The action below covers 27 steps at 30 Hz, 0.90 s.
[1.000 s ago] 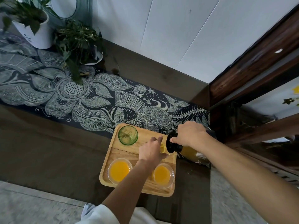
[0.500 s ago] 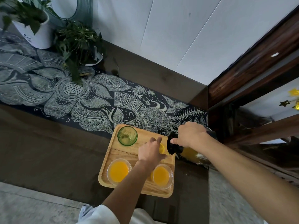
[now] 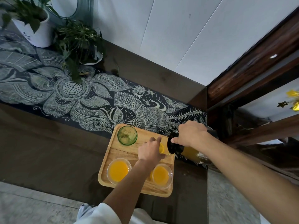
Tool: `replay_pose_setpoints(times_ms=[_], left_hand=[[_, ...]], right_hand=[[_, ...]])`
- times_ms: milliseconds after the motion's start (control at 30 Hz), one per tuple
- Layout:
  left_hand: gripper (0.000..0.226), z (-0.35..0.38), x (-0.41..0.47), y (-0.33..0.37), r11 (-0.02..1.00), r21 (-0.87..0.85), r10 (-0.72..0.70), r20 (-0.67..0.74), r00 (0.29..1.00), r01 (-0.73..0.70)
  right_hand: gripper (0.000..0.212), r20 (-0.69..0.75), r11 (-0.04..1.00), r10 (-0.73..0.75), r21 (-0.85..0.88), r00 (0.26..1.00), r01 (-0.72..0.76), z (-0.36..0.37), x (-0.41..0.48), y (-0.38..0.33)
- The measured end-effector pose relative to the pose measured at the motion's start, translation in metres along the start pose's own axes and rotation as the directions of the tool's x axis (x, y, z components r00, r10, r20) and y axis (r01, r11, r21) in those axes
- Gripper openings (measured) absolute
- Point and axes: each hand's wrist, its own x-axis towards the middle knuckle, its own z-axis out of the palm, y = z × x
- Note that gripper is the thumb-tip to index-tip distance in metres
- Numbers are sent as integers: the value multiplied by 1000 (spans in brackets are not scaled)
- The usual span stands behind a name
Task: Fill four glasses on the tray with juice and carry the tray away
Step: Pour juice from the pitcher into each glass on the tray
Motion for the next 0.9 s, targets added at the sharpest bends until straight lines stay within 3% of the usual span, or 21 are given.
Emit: replay_pose_setpoints(times_ms=[900], left_hand=[[79,-1,0,-1,1000,-11,6,10,1000,-6]], right_hand=[[64,-13,999,-7,-44,1000,6,-1,-1,-6]])
